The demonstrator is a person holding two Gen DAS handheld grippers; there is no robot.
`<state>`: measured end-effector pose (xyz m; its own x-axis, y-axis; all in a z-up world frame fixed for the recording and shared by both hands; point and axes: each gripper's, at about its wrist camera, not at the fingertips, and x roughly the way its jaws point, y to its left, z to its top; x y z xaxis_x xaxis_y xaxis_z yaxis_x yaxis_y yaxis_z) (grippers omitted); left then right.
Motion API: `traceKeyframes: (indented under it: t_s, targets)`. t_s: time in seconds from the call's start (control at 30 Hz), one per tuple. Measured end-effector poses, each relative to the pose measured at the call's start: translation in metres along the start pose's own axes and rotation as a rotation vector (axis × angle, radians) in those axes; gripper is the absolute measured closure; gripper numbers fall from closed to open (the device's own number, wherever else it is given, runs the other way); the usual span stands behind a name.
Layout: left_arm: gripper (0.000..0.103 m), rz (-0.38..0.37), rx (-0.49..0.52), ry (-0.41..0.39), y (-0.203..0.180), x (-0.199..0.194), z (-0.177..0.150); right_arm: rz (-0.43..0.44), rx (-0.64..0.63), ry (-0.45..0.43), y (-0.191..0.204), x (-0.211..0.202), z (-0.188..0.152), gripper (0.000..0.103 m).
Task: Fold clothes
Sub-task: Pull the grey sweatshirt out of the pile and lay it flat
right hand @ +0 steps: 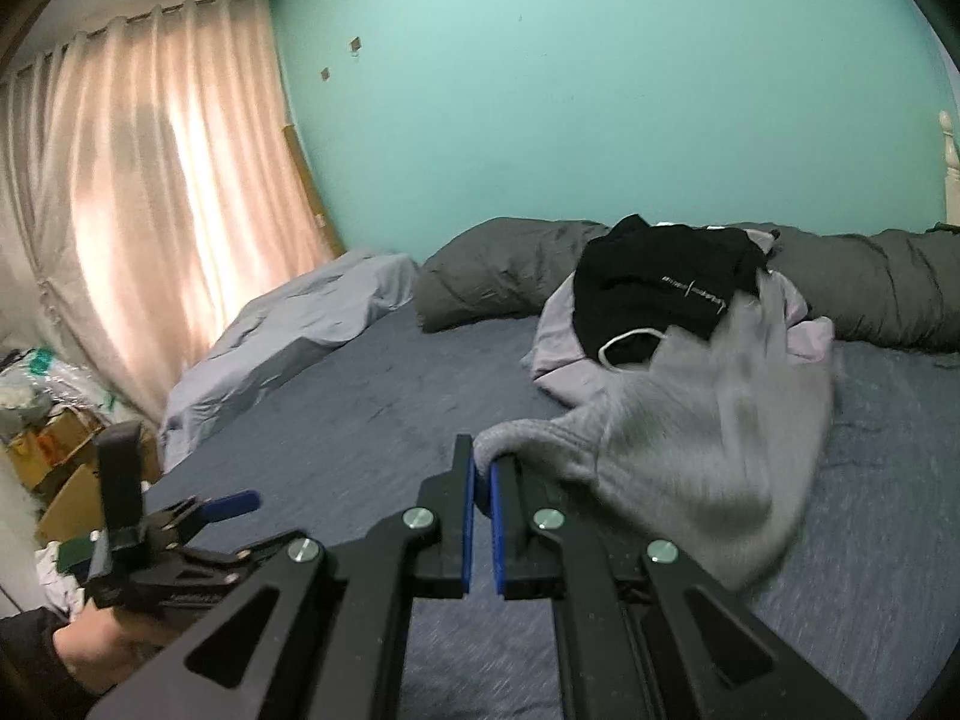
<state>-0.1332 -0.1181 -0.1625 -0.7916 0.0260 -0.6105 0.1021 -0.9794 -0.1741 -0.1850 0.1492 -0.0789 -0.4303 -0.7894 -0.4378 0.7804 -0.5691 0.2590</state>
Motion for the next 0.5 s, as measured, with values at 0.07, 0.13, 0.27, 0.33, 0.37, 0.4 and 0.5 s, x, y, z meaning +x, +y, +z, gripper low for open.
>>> traceKeyframes:
  t_s: [0.07,0.13,0.27,0.33,0.37,0.4,0.5]
  targets:
    - [0.000,-0.040,0.003,0.004,-0.003,-0.011,-0.005,0.006,0.020,0.020,0.006,-0.010,-0.010,0.099]
    - [0.000,-0.062,0.012,0.004,-0.008,-0.020,-0.009,0.012,0.034,0.051,0.007,-0.011,-0.024,0.099]
    - [0.000,-0.091,0.014,0.015,-0.015,-0.028,-0.018,0.010,0.084,0.112,0.000,-0.009,-0.052,0.099]
    - [0.000,-0.106,0.011,0.025,-0.019,-0.028,-0.022,0.001,0.141,0.160,-0.012,-0.003,-0.067,0.097]
    - [0.000,-0.116,0.011,0.030,-0.021,-0.028,-0.024,-0.004,0.166,0.185,-0.018,0.000,-0.074,0.096]
    - [0.000,-0.129,0.015,0.034,-0.023,-0.027,-0.026,-0.010,0.190,0.210,-0.024,0.002,-0.082,0.096]
    - [0.000,-0.161,0.035,0.047,-0.030,-0.025,-0.031,-0.033,0.227,0.272,-0.036,0.007,-0.107,0.095]
